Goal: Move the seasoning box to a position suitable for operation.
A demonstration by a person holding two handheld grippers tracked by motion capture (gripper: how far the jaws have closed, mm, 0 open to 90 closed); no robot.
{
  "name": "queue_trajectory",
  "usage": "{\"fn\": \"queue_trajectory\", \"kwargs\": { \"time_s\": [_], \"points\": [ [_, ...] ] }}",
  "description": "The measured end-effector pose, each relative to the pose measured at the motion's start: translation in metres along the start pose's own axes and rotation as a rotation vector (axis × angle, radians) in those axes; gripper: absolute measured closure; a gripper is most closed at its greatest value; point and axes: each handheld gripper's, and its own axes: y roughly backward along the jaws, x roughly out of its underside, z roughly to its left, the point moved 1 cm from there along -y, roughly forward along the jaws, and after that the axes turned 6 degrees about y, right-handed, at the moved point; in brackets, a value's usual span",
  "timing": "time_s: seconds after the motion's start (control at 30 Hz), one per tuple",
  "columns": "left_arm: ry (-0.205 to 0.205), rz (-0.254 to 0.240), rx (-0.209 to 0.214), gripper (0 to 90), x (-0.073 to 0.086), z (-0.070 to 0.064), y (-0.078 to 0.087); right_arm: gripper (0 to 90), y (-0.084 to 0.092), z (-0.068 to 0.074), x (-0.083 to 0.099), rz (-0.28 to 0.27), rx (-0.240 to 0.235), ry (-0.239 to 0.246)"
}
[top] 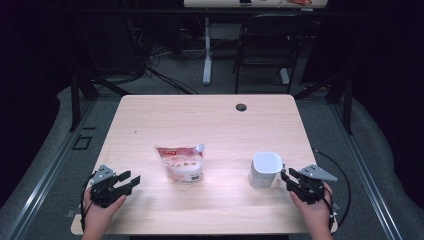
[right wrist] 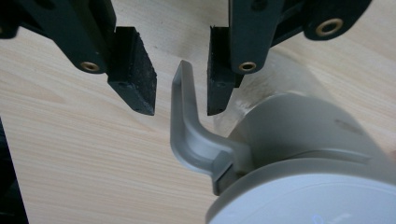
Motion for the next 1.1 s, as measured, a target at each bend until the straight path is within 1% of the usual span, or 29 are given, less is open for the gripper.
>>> {"fn": "queue_trajectory", "kwargs": {
  "time_s": [0.03, 0.07, 0.1, 0.13, 0.2, 0.27, 0.3, 0.33, 0.37, 0.43, 0.47, 0.6, 0.7, 0.83, 0.87, 0.97, 1.1],
  "points": [
    [0.004, -0.004, -0.002, 51.7, 0.001, 0.000, 0.000, 63.9, 0.000, 0.000, 0.000, 0.000, 0.000, 0.000],
    [0.004, 0.002, -0.006, 51.8, 0.002, 0.002, 0.001, 64.3, -0.005, -0.001, 0.000, 0.010, 0.002, -0.004],
    [0.004, 0.002, -0.006, 51.7, 0.002, 0.002, 0.001, 64.7, -0.007, -0.001, -0.001, 0.008, 0.001, -0.010],
    [0.012, 0.001, -0.008, 51.7, 0.003, 0.003, 0.003, 65.8, -0.009, 0.000, -0.001, 0.013, -0.001, -0.011],
    [0.023, -0.005, -0.009, 51.7, 0.004, 0.004, 0.004, 67.6, -0.010, 0.002, -0.003, 0.014, -0.002, 0.002],
    [0.031, -0.009, -0.008, 51.5, 0.004, 0.005, 0.005, 68.9, -0.012, 0.004, -0.004, 0.009, 0.000, 0.004],
    [0.034, -0.009, -0.010, 51.5, 0.004, 0.005, 0.005, 69.9, -0.013, 0.005, -0.006, 0.009, 0.011, 0.014],
    [0.034, -0.006, -0.013, 51.3, 0.004, 0.006, 0.006, 72.1, -0.015, 0.008, -0.009, 0.008, 0.044, 0.031],
    [0.034, -0.010, -0.018, 51.2, 0.004, 0.006, 0.006, 72.3, -0.016, 0.009, -0.011, 0.003, 0.056, 0.035],
    [0.028, -0.010, -0.019, 51.2, 0.004, 0.006, 0.006, 72.9, -0.017, 0.010, -0.012, 0.014, 0.074, 0.053],
    [0.027, -0.005, -0.019, 51.2, 0.004, 0.006, 0.006, 73.1, -0.017, 0.011, -0.012, 0.015, 0.076, 0.056],
    [0.033, -0.005, -0.015, 51.2, 0.004, 0.006, 0.004, 75.1, -0.018, 0.011, -0.011, 0.008, 0.074, 0.064],
    [0.046, -0.009, -0.001, 51.2, 0.004, 0.006, 0.004, 75.6, -0.017, 0.009, -0.010, 0.011, 0.067, 0.076],
    [0.043, -0.009, 0.001, 51.3, 0.003, 0.007, 0.004, 75.9, -0.017, 0.009, -0.010, 0.011, 0.062, 0.082],
    [0.042, -0.008, 0.001, 51.2, 0.003, 0.007, 0.003, 76.2, -0.017, 0.008, -0.011, 0.021, 0.067, 0.092],
    [0.046, -0.012, 0.004, 51.3, 0.002, 0.007, 0.003, 77.1, -0.021, 0.006, -0.014, 0.017, 0.069, 0.083],
    [0.044, -0.013, 0.006, 51.3, 0.002, 0.007, 0.003, 78.2, -0.025, 0.004, -0.016, 0.008, 0.059, 0.078]
  ]
}}
